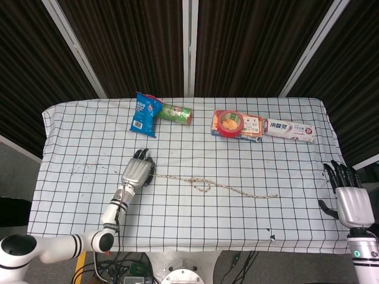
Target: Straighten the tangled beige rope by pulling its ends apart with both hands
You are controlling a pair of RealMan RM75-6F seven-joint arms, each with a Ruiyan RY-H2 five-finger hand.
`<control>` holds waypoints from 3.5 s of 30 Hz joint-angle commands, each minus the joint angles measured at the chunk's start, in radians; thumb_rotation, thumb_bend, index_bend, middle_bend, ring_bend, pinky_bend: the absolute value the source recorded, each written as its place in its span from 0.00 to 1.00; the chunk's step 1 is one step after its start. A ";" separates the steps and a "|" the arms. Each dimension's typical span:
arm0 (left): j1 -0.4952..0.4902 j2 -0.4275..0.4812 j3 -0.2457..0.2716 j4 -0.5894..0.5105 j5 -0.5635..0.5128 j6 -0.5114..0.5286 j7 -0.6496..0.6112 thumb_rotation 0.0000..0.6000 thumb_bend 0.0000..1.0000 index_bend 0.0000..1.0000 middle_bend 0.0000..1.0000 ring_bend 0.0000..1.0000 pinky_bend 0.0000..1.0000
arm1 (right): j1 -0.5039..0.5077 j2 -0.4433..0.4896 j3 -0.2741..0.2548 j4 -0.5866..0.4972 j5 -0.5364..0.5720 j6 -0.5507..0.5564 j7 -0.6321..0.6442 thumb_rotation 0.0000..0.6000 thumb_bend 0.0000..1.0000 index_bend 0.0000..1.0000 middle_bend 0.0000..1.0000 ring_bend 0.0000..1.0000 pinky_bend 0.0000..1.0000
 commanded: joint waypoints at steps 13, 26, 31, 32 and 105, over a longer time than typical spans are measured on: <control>0.002 -0.002 -0.002 -0.009 0.010 0.002 -0.003 1.00 0.40 0.58 0.32 0.03 0.09 | 0.142 -0.176 -0.015 -0.009 0.023 -0.210 -0.229 1.00 0.18 0.25 0.00 0.00 0.00; 0.005 -0.001 -0.004 -0.017 0.005 0.001 -0.002 1.00 0.40 0.58 0.32 0.03 0.09 | 0.197 -0.287 -0.012 0.052 0.124 -0.279 -0.352 1.00 0.18 0.37 0.00 0.00 0.00; 0.004 -0.001 -0.005 -0.021 0.001 0.000 0.002 1.00 0.40 0.58 0.32 0.03 0.09 | 0.200 -0.316 -0.014 0.078 0.137 -0.274 -0.349 1.00 0.18 0.38 0.00 0.00 0.00; 0.004 -0.001 -0.005 -0.021 0.001 0.000 0.003 1.00 0.40 0.58 0.32 0.03 0.09 | 0.201 -0.320 -0.014 0.083 0.139 -0.273 -0.347 1.00 0.18 0.38 0.00 0.00 0.00; -0.014 -0.018 -0.003 0.005 -0.015 -0.026 0.012 1.00 0.40 0.57 0.33 0.03 0.09 | 0.263 -0.397 -0.020 0.206 0.239 -0.323 -0.325 1.00 0.30 0.58 0.04 0.00 0.00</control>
